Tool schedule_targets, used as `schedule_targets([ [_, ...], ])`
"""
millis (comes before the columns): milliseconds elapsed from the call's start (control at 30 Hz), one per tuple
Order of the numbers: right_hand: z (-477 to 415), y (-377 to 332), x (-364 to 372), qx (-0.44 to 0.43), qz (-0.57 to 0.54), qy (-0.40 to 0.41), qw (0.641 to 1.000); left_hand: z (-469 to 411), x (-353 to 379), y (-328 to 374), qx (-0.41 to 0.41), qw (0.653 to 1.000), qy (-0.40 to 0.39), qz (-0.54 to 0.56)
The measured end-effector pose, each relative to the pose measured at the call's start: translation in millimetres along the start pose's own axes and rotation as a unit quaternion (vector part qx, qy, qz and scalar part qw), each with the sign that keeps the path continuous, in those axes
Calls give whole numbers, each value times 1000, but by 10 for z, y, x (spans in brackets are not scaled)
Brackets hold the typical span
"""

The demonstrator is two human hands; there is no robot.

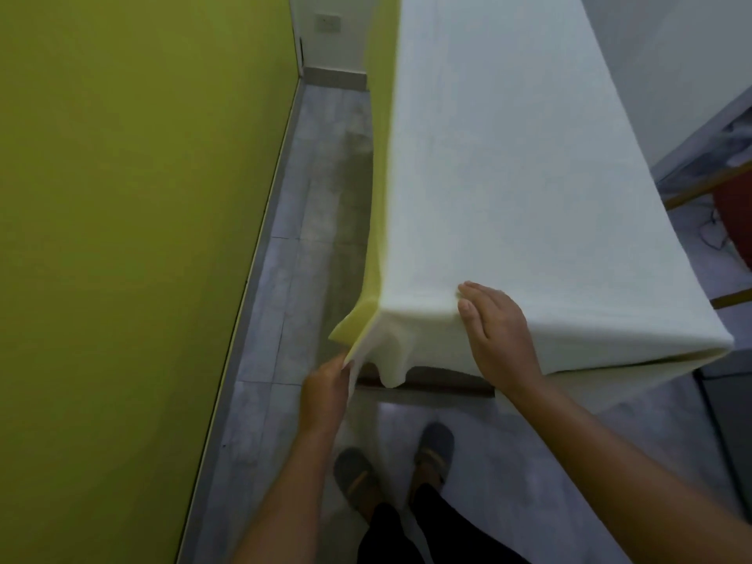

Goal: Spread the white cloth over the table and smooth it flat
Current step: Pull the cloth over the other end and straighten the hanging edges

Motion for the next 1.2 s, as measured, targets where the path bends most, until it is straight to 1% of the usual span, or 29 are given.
schedule_targets([
  [67,8,15,1,-5,2,-10,1000,49,-41,-116,9,1000,-5,-3],
  [167,11,25,-14,-10,1,-9,1000,193,-98,-173,49,999,3,-11],
  [267,24,14,-28,-11,7,-4,1000,303,-190,-224,48,998,25,12],
  [333,33,5,-26,-12,12,-9,1000,286,-208,-291,34,999,28,10],
  [467,49,7,-22,-14,21,-26,999,195,-33,-592,-40,998,-44,-25],
  [533,57,5,-14,-15,22,-34,999,168,42,-784,-68,995,-63,-46],
  [633,57,4,-11,-20,25,-40,999,156,58,-982,-81,992,-52,-86],
  [733,56,1,-17,-21,31,-46,998,170,86,-1110,-69,986,-68,-134],
  [833,55,11,-3,-19,28,-51,998,184,15,-1159,-55,992,-62,-90],
  [900,47,19,2,-18,27,-53,998,198,-21,-1237,-48,991,-58,-113],
  [967,46,20,11,-17,29,-57,998,209,-25,-1450,-98,984,-69,-130],
  [1033,47,27,7,-15,30,-56,998,216,19,-1643,-128,978,-83,-141],
  [1200,41,2,-7,-22,35,-55,998,294,-9,-1704,-152,967,-76,-191],
])
Point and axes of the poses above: each hand's wrist, its own z-axis away from the middle knuckle, its own x-axis out of the palm, y = z × x, the point moved 7 cm from there along -z, towards the middle knuckle, and after that the axes turned 13 degrees about -x, right-handed, at the moved point
